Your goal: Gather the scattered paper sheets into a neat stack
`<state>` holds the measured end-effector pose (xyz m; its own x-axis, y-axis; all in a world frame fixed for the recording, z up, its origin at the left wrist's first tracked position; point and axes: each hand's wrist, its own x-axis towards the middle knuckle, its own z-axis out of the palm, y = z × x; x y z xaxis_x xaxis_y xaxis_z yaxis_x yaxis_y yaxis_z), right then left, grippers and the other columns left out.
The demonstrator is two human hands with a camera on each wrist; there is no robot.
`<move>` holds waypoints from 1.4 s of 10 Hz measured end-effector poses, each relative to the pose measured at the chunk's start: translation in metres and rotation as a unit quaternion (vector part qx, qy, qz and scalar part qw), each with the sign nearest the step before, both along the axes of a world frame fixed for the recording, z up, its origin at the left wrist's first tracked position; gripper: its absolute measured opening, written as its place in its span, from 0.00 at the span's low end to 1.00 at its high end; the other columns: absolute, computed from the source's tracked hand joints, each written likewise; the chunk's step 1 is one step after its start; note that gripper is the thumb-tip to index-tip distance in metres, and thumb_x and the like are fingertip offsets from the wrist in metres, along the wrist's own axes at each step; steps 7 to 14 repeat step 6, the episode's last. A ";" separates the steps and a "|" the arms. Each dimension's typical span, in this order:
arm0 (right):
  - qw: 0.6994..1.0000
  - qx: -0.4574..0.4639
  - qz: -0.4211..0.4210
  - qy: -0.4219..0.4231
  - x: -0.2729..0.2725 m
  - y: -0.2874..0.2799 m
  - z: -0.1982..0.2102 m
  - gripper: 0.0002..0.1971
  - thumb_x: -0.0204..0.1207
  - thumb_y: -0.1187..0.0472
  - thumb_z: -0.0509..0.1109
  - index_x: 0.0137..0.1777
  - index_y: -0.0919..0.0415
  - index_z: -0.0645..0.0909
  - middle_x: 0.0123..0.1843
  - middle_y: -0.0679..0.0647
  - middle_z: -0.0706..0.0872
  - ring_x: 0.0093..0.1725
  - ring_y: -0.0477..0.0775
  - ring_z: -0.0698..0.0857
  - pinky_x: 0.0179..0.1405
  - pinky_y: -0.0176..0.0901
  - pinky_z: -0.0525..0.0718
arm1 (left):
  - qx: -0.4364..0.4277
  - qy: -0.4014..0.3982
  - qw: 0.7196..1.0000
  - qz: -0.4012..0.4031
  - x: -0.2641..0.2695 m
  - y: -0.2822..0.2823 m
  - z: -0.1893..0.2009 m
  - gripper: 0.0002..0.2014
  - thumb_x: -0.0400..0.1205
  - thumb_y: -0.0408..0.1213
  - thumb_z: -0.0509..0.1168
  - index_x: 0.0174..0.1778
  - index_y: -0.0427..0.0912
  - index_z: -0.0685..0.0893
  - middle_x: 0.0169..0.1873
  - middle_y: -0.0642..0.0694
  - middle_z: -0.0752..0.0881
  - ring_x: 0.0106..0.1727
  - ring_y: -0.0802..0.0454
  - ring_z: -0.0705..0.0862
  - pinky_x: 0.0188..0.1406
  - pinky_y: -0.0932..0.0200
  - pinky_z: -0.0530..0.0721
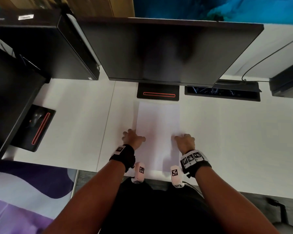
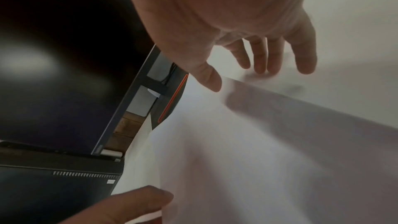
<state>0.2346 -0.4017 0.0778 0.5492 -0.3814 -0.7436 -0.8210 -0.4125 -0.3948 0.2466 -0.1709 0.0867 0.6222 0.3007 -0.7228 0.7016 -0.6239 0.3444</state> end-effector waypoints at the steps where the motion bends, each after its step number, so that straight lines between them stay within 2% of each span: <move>1: 0.999 0.031 0.030 0.009 -0.009 0.005 -0.004 0.27 0.81 0.50 0.68 0.73 0.70 0.81 0.71 0.69 0.83 0.69 0.70 0.83 0.73 0.60 0.82 | -0.024 0.018 1.000 0.007 -0.010 -0.002 -0.005 0.42 0.73 0.44 0.78 0.81 0.36 0.69 0.75 0.36 0.70 0.74 0.31 0.74 0.71 0.38 0.79; 2: 0.999 0.029 0.034 0.016 -0.009 0.014 0.000 0.24 0.85 0.55 0.66 0.73 0.73 0.80 0.73 0.70 0.80 0.73 0.71 0.79 0.76 0.61 0.78 | -0.014 0.019 1.000 0.007 -0.012 -0.011 -0.004 0.42 0.75 0.42 0.78 0.82 0.35 0.65 0.77 0.36 0.67 0.77 0.31 0.71 0.73 0.40 0.77; 3: 0.999 0.024 0.021 0.024 -0.005 0.017 0.002 0.25 0.84 0.57 0.65 0.76 0.73 0.78 0.76 0.71 0.76 0.74 0.71 0.79 0.78 0.60 0.77 | -0.012 0.021 1.000 0.003 -0.009 -0.015 -0.002 0.43 0.76 0.42 0.77 0.83 0.34 0.63 0.78 0.35 0.66 0.78 0.30 0.69 0.74 0.40 0.75; 4: 0.999 0.028 0.031 0.019 -0.006 0.013 0.002 0.22 0.84 0.57 0.64 0.72 0.71 0.83 0.71 0.69 0.83 0.70 0.70 0.83 0.73 0.59 0.81 | -0.018 0.024 1.000 0.002 -0.012 -0.014 0.002 0.43 0.76 0.41 0.77 0.83 0.34 0.63 0.78 0.35 0.65 0.79 0.31 0.69 0.75 0.40 0.75; 5: 0.998 0.041 0.038 0.013 -0.007 0.007 -0.004 0.22 0.82 0.58 0.64 0.70 0.72 0.84 0.70 0.69 0.85 0.68 0.70 0.84 0.71 0.60 0.83 | -0.033 0.017 0.999 0.001 -0.011 -0.011 0.000 0.41 0.75 0.42 0.77 0.82 0.34 0.66 0.77 0.36 0.66 0.77 0.31 0.71 0.74 0.39 0.77; 6: 0.997 0.033 0.074 -0.004 -0.013 0.007 0.021 0.27 0.84 0.53 0.68 0.77 0.69 0.78 0.75 0.69 0.80 0.73 0.71 0.81 0.75 0.58 0.80 | -0.059 0.019 0.998 0.006 -0.013 -0.004 -0.003 0.44 0.72 0.46 0.77 0.82 0.37 0.67 0.76 0.36 0.67 0.75 0.32 0.73 0.74 0.39 0.78; 14: 0.997 0.033 0.074 -0.004 -0.013 0.007 0.021 0.27 0.84 0.53 0.68 0.77 0.69 0.78 0.75 0.69 0.80 0.73 0.71 0.81 0.75 0.58 0.80 | -0.059 0.019 0.998 0.006 -0.013 -0.004 -0.003 0.44 0.72 0.46 0.77 0.82 0.37 0.67 0.76 0.36 0.67 0.75 0.32 0.73 0.74 0.39 0.78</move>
